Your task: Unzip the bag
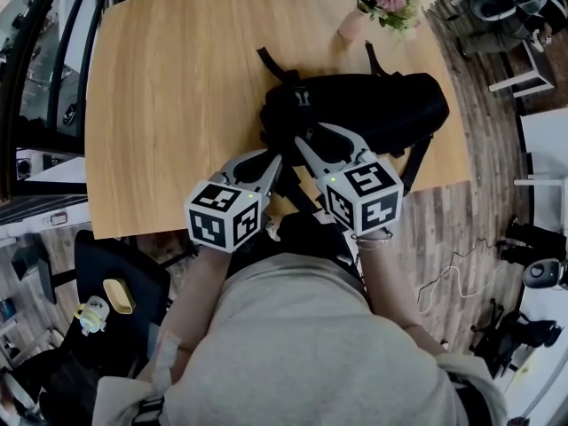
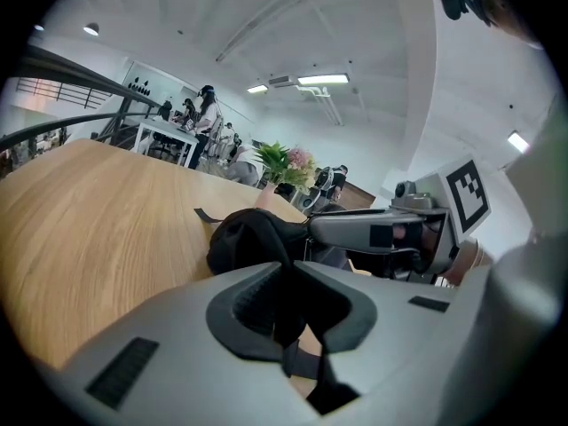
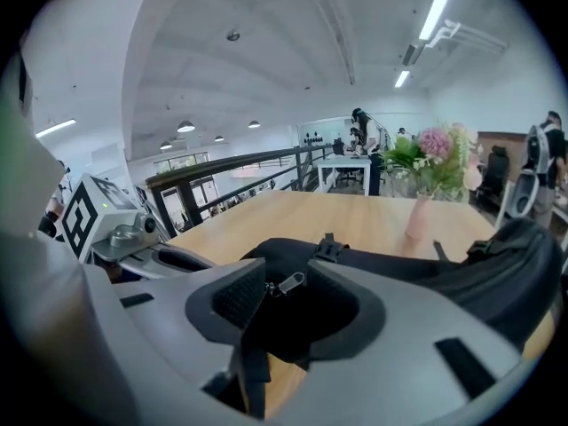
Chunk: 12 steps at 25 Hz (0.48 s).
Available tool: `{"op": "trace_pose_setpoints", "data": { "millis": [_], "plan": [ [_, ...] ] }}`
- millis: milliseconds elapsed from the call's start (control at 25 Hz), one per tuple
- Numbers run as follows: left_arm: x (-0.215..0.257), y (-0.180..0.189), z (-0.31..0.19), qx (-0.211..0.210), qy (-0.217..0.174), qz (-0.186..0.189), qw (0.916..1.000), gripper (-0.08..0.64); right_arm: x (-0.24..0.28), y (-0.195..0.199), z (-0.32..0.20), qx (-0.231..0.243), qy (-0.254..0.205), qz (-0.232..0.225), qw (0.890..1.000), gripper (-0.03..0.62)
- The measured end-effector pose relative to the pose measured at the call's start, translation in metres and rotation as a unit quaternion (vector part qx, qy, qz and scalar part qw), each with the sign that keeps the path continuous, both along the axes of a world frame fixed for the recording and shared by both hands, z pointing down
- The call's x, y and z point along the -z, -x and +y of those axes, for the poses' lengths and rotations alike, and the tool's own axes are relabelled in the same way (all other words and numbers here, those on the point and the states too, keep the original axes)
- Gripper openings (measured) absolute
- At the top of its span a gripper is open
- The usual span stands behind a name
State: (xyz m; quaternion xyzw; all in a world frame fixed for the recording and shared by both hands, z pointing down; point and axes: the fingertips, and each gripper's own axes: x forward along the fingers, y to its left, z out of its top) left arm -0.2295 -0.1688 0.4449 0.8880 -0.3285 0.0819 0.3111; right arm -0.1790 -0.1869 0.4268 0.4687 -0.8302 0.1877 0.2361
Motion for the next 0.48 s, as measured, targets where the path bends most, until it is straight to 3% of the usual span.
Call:
{"op": "trace_pose_setpoints", "data": {
  "millis": [240,480],
  "plan": [
    [-0.003,-0.002,0.003,-0.005,0.005,0.001,1.0000,0.052,-0.005,0.008,-0.002,0.020,-0.024,0.072,0.997,0.138],
    [-0.003,-0.002,0.003,-0.009,0.007,0.002,0.9999,0.052,-0.002,0.016,-0.001,0.030,-0.047,0.099,0.994,0.073]
  ]
}}
